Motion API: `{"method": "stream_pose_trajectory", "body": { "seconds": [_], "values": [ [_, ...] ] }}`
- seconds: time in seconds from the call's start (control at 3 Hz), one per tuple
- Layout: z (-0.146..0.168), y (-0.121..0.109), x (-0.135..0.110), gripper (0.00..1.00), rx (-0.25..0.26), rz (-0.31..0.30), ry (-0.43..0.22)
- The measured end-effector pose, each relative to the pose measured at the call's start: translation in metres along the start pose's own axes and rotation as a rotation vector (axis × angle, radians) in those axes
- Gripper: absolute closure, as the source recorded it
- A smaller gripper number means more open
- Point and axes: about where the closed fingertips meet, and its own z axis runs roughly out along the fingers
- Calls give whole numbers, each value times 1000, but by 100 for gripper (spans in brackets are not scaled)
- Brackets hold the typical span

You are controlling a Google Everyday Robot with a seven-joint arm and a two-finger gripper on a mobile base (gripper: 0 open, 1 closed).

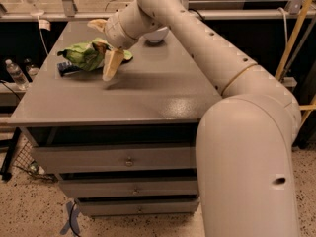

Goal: Move green rice chip bag near rxbar blueberry

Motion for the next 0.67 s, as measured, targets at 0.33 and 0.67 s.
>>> {"method": "stream_pose_trajectory", "body": {
  "seconds": [0.33, 0.67],
  "values": [
    [-36, 13, 19, 0, -8, 73, 89],
    [-92, 31, 46, 0, 25, 171, 214]
  ]
}}
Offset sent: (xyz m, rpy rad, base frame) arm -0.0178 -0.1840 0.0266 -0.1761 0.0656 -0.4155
